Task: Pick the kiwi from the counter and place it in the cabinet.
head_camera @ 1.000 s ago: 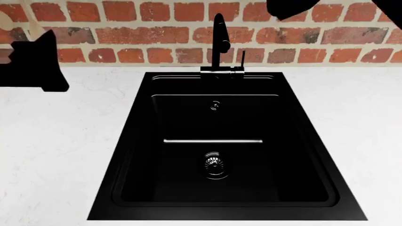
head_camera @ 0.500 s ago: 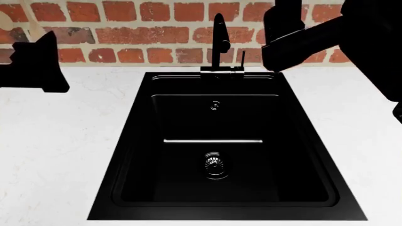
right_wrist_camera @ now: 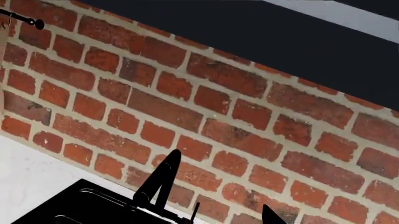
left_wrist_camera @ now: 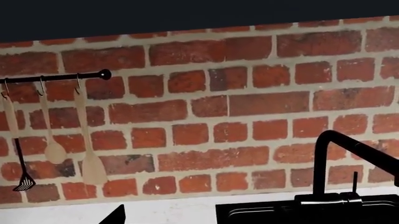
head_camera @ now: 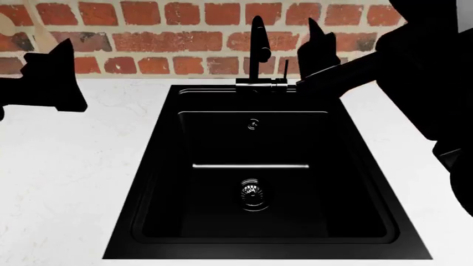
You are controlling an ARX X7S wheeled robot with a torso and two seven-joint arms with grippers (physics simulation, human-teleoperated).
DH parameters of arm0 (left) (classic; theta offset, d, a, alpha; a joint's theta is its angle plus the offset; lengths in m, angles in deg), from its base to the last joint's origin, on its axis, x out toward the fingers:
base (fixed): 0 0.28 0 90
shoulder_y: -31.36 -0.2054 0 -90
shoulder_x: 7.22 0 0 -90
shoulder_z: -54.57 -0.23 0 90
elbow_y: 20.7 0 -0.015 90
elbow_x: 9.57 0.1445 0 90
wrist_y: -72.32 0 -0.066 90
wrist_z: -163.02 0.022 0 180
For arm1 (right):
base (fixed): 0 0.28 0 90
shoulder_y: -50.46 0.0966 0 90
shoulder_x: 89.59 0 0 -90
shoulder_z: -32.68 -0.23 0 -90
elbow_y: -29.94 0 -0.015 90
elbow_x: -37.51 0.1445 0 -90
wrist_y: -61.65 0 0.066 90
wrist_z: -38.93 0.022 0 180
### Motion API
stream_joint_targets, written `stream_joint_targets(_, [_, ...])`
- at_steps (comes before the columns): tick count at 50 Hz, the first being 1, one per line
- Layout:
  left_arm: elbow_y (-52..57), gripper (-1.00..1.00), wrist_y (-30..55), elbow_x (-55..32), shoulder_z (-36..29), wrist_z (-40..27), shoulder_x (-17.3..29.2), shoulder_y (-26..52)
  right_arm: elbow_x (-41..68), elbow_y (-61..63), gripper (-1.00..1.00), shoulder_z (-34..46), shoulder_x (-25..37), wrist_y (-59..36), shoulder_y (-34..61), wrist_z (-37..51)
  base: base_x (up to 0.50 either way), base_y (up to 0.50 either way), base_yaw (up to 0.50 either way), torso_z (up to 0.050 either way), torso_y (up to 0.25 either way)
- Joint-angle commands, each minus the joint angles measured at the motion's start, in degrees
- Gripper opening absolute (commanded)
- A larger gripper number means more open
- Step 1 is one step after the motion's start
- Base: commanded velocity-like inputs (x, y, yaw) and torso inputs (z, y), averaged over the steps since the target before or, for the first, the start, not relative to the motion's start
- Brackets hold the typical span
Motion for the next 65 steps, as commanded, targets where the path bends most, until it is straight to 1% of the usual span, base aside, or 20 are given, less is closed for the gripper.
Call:
stream_joint_targets(1, [0.7, 1.0, 1.1, -0.2, -2.0, 0.7, -0.3, 1.5, -3.5, 0.5, 1.0, 0.0, -0.7, 0.9, -3.2, -2.8, 0.0, 0.0, 0.0, 0.0, 0.0])
stream_joint_targets(20, [4.2, 1.0, 2.1, -1.5, -4.5, 2.0, -1.4, 3.3, -5.3, 0.7, 1.0, 0.0, -0.8, 1.7, -3.6, -4.5, 0.0, 0.0, 0.0, 0.0, 0.0])
stream_joint_targets(37, [5.5, 1.0, 2.4, -2.9, -6.9, 0.0, -2.4, 5.8, -7.6, 1.2, 1.0, 0.6, -2.3, 2.1, -3.9, -6.9, 0.0, 0.0, 0.0, 0.0, 0.0])
stream_joint_targets(53, [6.3, 1.0, 2.0, -4.5, -8.5, -2.1, -2.7, 7.4, -7.9, 3.1, 1.0, 0.2, -1.6, 2.9, -4.6, -7.8, 0.0, 0.0, 0.0, 0.0, 0.0])
stream_joint_targets(65, [7.1, 1.0, 1.9, -5.5, -9.7, -3.5, -3.2, 8.8, -8.3, 4.8, 1.0, 0.4, -2.1, 2.8, -3.5, -8.2, 0.0, 0.0, 0.0, 0.0, 0.0])
